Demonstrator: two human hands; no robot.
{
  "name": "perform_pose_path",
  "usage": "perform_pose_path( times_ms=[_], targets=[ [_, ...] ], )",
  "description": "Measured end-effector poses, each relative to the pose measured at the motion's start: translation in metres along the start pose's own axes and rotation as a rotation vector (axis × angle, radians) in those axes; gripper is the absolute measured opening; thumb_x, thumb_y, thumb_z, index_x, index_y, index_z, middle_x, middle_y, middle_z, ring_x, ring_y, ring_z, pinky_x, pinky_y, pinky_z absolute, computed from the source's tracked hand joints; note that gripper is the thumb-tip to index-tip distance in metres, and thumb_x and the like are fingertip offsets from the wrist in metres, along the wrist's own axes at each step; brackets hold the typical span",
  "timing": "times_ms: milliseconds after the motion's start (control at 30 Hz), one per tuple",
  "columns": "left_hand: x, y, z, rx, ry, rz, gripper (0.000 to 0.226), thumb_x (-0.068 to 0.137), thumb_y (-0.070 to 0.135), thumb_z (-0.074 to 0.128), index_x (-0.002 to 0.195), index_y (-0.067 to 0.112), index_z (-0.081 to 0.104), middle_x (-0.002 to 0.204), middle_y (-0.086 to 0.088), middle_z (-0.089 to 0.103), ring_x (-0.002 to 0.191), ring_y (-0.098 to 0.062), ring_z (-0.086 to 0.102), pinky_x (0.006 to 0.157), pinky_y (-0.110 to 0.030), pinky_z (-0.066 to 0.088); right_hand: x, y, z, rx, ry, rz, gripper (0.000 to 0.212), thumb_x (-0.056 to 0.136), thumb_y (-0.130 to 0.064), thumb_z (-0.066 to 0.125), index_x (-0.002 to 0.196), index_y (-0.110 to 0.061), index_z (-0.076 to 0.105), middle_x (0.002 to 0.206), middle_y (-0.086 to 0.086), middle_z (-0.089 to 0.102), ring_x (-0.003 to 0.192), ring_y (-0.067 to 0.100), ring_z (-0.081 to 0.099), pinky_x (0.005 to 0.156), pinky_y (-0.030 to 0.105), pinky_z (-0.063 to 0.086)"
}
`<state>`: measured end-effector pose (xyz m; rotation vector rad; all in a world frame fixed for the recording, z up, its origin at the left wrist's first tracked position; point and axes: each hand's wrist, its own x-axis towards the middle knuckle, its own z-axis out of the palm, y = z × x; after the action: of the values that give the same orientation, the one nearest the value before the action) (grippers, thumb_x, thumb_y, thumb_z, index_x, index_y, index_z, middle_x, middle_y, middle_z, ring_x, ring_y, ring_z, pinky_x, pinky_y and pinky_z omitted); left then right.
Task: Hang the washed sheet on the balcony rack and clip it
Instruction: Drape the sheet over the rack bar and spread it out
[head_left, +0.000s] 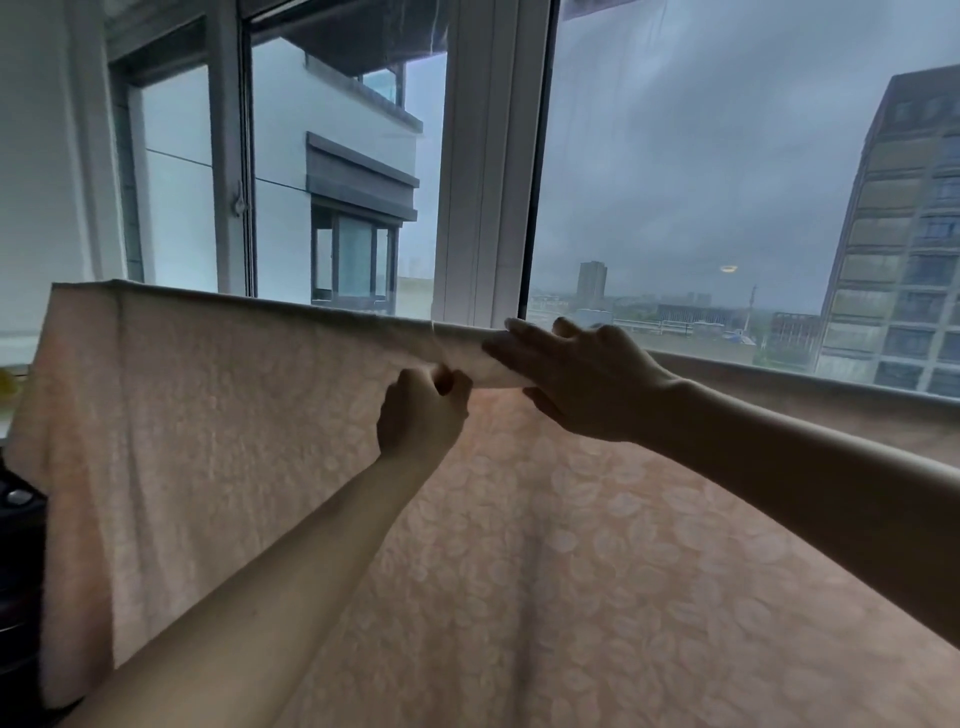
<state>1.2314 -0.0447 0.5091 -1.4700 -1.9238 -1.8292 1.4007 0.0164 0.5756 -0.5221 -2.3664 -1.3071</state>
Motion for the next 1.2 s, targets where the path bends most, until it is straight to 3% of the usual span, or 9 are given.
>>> perform_pose_path(
  times_ms=[200, 367, 467, 667, 800, 900, 1000, 1100, 1200],
  targets=[
    [0.022, -0.002, -0.002, -0.056, -0.027, 0.011, 0.034, 0.098, 0.033, 0.047, 0.07, 0.022, 0.06, 0.065, 0.004, 0.064, 0.063, -0.013, 0.063, 0.069, -0.038, 0.058, 0.014, -0.006, 0.01, -0.074, -0.035, -0.003, 0.062, 0.1, -0.024, 0.036, 0.15, -0.038, 0.003, 0.142, 0.008, 0.04, 0.086, 0.025, 0.063, 0.047, 0.028, 0.035],
    [0.071, -0.009, -0.019, -0.03, -0.009, -0.193, 0.049, 0.095, 0.056, 0.039, 0.074, 0.018, 0.062, 0.076, -0.003, 0.069, 0.071, -0.021, 0.067, 0.08, -0.04, 0.057, 0.01, -0.001, 0.019, -0.05, -0.011, 0.02, 0.072, 0.083, -0.014, 0.061, 0.144, -0.041, 0.032, 0.131, 0.014, 0.056, 0.066, 0.03, 0.063, 0.04, 0.024, 0.031],
    [0.09, -0.011, -0.024, -0.022, -0.065, -0.269, 0.047, 0.094, 0.06, 0.039, 0.076, 0.019, 0.056, 0.076, -0.004, 0.069, 0.066, -0.019, 0.066, 0.072, -0.032, 0.058, 0.006, 0.001, 0.021, -0.064, 0.018, 0.009, 0.07, 0.082, -0.013, 0.06, 0.143, -0.039, 0.036, 0.133, 0.015, 0.056, 0.067, 0.031, 0.063, 0.04, 0.024, 0.03],
    [0.097, -0.019, -0.021, -0.087, -0.033, -0.29, 0.033, 0.098, 0.041, 0.048, 0.085, 0.014, 0.062, 0.069, 0.0, 0.068, 0.055, -0.009, 0.061, 0.044, -0.015, 0.044, 0.009, -0.003, 0.02, -0.087, 0.011, 0.024, 0.068, 0.082, -0.018, 0.059, 0.143, -0.038, 0.038, 0.135, 0.015, 0.054, 0.075, 0.033, 0.066, 0.043, 0.029, 0.042],
    [0.098, -0.034, -0.023, -0.033, 0.05, -0.181, 0.032, 0.1, 0.032, 0.046, 0.09, 0.009, 0.066, 0.077, -0.007, 0.069, 0.064, -0.014, 0.064, 0.06, -0.026, 0.055, 0.017, -0.007, 0.022, -0.093, 0.019, 0.009, 0.065, 0.081, -0.02, 0.059, 0.142, -0.034, 0.042, 0.128, 0.017, 0.059, 0.073, 0.031, 0.066, 0.043, 0.028, 0.041],
    [0.086, -0.053, -0.027, 0.063, 0.074, -0.15, 0.036, 0.101, 0.034, 0.043, 0.08, 0.013, 0.064, 0.071, -0.004, 0.067, 0.061, -0.016, 0.063, 0.061, -0.032, 0.054, 0.029, -0.013, 0.024, -0.068, -0.012, 0.014, 0.068, 0.083, -0.017, 0.049, 0.147, -0.032, 0.033, 0.117, 0.016, 0.059, 0.069, 0.026, 0.061, 0.043, 0.026, 0.03],
    [0.082, -0.059, -0.028, 0.088, 0.091, -0.119, 0.038, 0.1, 0.032, 0.044, 0.077, 0.01, 0.064, 0.069, -0.006, 0.067, 0.057, -0.017, 0.06, 0.056, -0.03, 0.049, 0.048, -0.02, 0.031, -0.049, -0.046, 0.022, 0.07, 0.087, -0.018, 0.05, 0.149, -0.034, 0.023, 0.117, 0.014, 0.056, 0.072, 0.023, 0.061, 0.045, 0.026, 0.03],
    [0.085, -0.057, -0.033, 0.089, 0.168, -0.069, 0.039, 0.099, 0.033, 0.046, 0.073, 0.01, 0.062, 0.063, -0.005, 0.063, 0.055, -0.017, 0.059, 0.054, -0.028, 0.046, 0.071, -0.029, 0.038, -0.01, -0.049, -0.003, 0.067, 0.098, -0.027, 0.041, 0.151, -0.037, 0.002, 0.133, 0.011, 0.046, 0.087, 0.025, 0.061, 0.052, 0.028, 0.037],
    [0.075, -0.064, -0.031, 0.065, 0.111, -0.088, 0.035, 0.099, 0.032, 0.047, 0.076, 0.012, 0.063, 0.065, 0.0, 0.064, 0.056, -0.013, 0.061, 0.057, -0.027, 0.048, 0.088, -0.039, 0.04, 0.031, -0.052, -0.037, 0.065, 0.101, -0.028, 0.033, 0.15, -0.038, -0.009, 0.155, 0.011, 0.02, 0.11, 0.028, 0.054, 0.066, 0.031, 0.048]
  ],
)
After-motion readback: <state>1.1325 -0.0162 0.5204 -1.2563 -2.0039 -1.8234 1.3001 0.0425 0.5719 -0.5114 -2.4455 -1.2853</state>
